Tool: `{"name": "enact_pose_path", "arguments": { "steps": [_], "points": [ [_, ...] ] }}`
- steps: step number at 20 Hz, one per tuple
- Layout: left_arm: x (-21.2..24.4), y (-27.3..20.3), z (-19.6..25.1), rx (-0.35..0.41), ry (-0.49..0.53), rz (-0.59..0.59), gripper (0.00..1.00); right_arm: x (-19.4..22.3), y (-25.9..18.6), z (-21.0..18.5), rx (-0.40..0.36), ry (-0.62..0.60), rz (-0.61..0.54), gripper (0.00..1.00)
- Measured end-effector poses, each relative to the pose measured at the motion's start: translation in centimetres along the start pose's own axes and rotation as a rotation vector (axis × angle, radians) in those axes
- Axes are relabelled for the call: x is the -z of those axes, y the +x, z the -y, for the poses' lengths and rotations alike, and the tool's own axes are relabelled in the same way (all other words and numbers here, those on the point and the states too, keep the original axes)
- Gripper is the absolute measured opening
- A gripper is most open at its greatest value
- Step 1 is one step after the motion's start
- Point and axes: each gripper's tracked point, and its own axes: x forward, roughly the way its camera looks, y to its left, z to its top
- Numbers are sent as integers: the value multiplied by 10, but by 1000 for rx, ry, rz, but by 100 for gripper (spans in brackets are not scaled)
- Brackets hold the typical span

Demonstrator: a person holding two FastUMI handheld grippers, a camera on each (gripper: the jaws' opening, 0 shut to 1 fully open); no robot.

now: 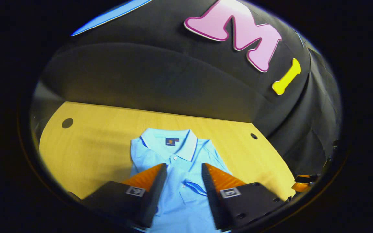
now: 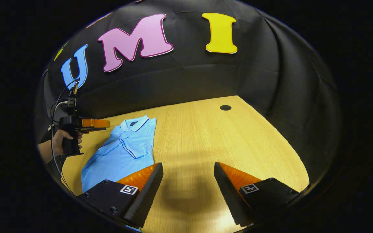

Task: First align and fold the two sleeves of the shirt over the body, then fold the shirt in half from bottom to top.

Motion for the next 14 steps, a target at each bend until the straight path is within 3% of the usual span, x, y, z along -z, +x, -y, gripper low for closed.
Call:
{"name": "enact_pose_path", "arguments": {
  "steps": [2,4,5,8,9,14],
  "points": [
    [6,-20,0,-21,32,15,91,5,-4,-11,-14,2,0,99],
    [16,-48,-3,-53,71,34,93,13,-7,-25,-29,-2,-11,99],
    [22,-63,-4,-67,84,44,99,17,-10,-34,-40,0,-13,99],
    [40,-121,-2,-84,87,73,92,31,-27,-64,-78,2,-29,99],
    [49,-140,-2,-89,77,75,97,37,-34,-74,-90,-1,-37,99],
    [100,-229,-6,-146,74,81,97,84,-66,-115,-134,-28,-103,99]
  ]
}}
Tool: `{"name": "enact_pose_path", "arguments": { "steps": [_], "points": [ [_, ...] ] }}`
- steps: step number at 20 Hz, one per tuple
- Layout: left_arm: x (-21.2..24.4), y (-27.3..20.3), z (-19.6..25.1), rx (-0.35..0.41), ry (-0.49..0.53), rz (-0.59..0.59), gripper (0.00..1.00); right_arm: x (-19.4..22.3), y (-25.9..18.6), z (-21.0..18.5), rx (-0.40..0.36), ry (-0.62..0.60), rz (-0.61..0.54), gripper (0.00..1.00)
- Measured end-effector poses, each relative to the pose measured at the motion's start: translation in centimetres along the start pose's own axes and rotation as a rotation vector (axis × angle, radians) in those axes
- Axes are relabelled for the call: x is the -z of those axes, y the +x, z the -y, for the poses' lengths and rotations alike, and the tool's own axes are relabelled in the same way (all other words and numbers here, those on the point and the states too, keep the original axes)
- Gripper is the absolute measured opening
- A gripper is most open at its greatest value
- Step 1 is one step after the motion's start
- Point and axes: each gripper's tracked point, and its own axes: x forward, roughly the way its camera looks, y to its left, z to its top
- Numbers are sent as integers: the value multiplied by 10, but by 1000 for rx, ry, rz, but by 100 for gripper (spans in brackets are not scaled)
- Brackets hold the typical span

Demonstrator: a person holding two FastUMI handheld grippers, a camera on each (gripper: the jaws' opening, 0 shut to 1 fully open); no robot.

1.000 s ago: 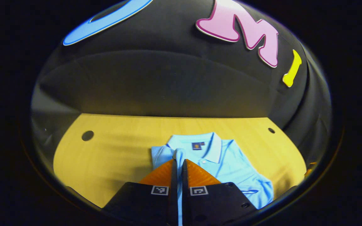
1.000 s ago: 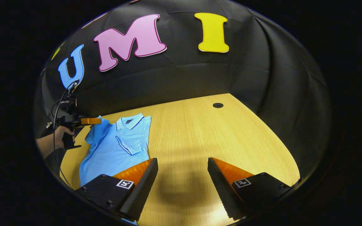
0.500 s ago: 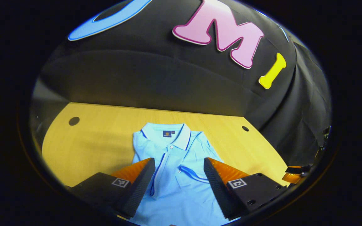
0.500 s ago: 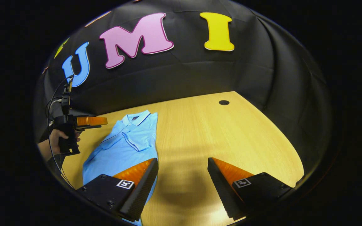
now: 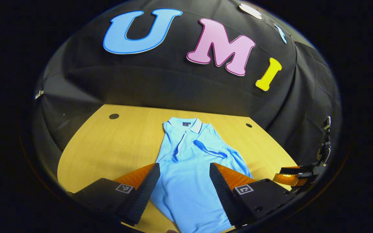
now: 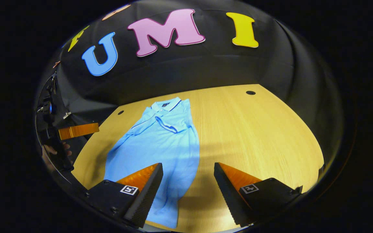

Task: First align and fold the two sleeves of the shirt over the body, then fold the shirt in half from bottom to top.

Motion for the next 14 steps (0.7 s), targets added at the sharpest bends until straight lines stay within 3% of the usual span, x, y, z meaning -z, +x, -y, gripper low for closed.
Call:
{"name": "enact_pose_path", "arguments": {
  "steps": [8,14],
  "points": [
    [119,-74,4,-54,-35,-129,98,74,-18,-42,-19,-19,-106,99],
    [174,-84,16,-68,-47,-198,98,123,-22,-57,-9,-25,-173,99]
  ]
}}
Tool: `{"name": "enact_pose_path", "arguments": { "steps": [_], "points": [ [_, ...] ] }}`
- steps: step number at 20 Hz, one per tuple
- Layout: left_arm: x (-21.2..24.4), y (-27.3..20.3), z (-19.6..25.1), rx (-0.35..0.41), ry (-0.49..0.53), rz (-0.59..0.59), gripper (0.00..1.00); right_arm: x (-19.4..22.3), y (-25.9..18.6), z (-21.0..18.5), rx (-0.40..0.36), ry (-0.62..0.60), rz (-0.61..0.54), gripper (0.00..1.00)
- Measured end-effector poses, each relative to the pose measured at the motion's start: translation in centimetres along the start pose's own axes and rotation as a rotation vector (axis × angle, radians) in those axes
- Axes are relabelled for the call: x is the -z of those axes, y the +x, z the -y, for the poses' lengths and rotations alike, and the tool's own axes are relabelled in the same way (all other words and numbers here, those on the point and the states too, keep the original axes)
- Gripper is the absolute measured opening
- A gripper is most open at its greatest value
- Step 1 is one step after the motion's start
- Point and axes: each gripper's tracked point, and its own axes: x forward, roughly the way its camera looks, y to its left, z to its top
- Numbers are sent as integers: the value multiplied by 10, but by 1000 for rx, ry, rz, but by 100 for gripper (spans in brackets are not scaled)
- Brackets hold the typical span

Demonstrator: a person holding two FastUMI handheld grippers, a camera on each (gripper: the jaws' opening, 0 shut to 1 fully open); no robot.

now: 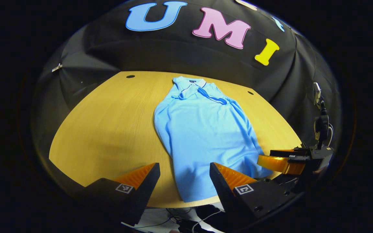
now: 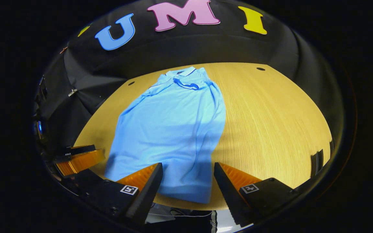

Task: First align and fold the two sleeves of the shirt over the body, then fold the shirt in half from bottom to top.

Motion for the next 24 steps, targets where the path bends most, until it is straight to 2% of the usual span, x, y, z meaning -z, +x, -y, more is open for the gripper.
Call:
{"name": "enact_pose_path", "arguments": {
  "steps": [3,7,11,13,15,16,17,18,19,21,22,23,24],
  "points": [
    [18,5,0,-24,39,-21,98,16,2,-3,17,15,-19,99],
    [40,15,-3,-58,47,-60,98,15,3,-1,49,-2,-5,99],
    [50,17,-3,-107,164,-56,98,16,6,0,80,-57,4,98],
    [47,18,-1,-115,146,-31,99,17,8,2,109,-71,8,98],
    [48,22,0,-129,132,-29,98,17,8,3,127,-79,1,93],
    [47,21,5,-117,136,-26,92,17,10,1,118,-82,-3,92],
    [48,22,9,-104,147,-28,80,16,11,-1,115,-86,-7,87],
    [48,23,13,-91,149,-32,72,15,12,-1,110,-88,-9,75],
    [47,25,17,-81,143,-33,58,15,13,-1,114,-83,-13,71],
    [46,28,24,-69,127,-41,35,15,13,1,117,-65,-22,33],
    [45,28,25,-67,116,-50,19,14,15,2,112,-75,-26,38],
    [45,28,28,-49,104,-61,20,14,16,3,109,-59,-31,38],
    [45,28,28,-44,87,-74,16,14,14,3,106,-40,-32,9]
  ]
}}
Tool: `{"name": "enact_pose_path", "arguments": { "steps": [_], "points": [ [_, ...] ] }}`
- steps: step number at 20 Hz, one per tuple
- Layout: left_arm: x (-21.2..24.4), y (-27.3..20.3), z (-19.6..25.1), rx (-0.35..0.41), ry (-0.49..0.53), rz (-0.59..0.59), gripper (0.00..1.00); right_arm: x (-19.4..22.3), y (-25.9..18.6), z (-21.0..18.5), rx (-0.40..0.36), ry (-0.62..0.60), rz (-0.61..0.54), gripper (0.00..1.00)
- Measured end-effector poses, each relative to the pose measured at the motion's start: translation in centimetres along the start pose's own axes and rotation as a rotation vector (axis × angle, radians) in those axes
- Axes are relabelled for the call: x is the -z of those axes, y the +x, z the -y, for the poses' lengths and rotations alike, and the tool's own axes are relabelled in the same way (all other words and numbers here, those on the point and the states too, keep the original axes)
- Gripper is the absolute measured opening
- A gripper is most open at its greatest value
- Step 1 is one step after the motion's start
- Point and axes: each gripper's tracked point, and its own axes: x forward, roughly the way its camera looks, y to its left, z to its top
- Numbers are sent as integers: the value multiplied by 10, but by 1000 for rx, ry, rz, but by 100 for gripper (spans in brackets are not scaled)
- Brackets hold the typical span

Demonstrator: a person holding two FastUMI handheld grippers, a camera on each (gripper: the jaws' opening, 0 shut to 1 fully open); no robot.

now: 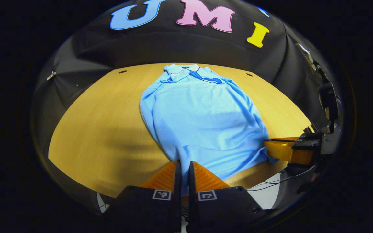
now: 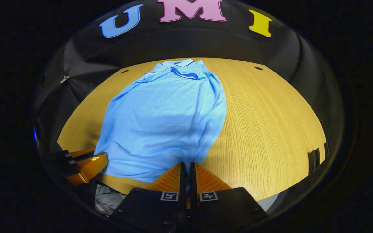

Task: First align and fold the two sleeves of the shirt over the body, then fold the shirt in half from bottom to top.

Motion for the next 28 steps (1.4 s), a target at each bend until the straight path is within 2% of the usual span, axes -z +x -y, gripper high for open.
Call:
{"name": "enact_pose_path", "arguments": {
  "steps": [2,4,7,15,20,21,22,28],
  "points": [
    [-3,1,-3,8,-51,-14,10,-1,0,-1,-13,-10,-12,9],
    [-3,1,-1,15,-53,-20,7,0,1,-1,-24,-18,-30,6],
    [-3,2,-1,-4,-17,-42,7,-1,3,-1,-45,-53,-59,5],
    [-19,7,2,-50,-32,-88,7,-9,1,-1,-118,-7,-135,6],
    [-66,-1,0,-79,-67,-44,6,-55,5,-7,-171,-7,-97,5],
    [-77,-3,-1,-80,-87,-34,2,-66,6,-8,-179,-10,-84,5],
    [-89,-4,-3,-82,-101,-25,7,-75,7,-7,-180,-8,-72,5],
    [-152,2,-12,-92,-112,50,6,-133,12,-13,-223,8,-16,5]
  ]
}}
